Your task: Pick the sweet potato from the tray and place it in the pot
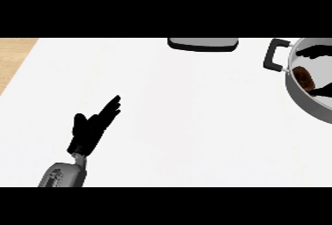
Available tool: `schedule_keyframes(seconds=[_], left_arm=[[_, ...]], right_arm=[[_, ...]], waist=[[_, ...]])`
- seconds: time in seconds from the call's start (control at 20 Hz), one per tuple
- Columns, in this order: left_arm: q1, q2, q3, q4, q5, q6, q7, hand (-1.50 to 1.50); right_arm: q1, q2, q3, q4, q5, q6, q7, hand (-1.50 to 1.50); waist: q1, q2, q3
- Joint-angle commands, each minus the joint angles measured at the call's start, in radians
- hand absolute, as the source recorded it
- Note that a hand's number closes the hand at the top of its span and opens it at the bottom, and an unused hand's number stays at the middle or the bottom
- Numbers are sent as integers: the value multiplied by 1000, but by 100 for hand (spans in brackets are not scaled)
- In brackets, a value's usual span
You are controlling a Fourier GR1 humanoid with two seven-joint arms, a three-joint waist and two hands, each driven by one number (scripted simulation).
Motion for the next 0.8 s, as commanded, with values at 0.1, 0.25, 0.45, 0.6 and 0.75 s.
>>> schedule_keyframes(seconds=[0.1,0.25,0.45,0.6,0.75], left_arm=[[17,-12,-13,-32,-9,15,18,0],[16,-10,-11,-25,-7,11,21,0],[-6,-12,-1,4,-10,15,8,0],[22,-27,-10,-13,-17,30,-1,0],[-17,-11,-5,-28,-11,14,22,0]], right_arm=[[-64,-14,-243,74,-242,128,-33,-150],[-97,-90,-335,119,-329,156,27,-150],[-116,-134,-420,145,-413,129,103,-150],[-60,-219,-453,146,-448,230,59,-150],[-71,-248,-489,147,-485,263,89,-150]], waist=[[-10,-4,2],[-7,3,1],[-7,9,0],[-11,10,3],[2,16,4]])
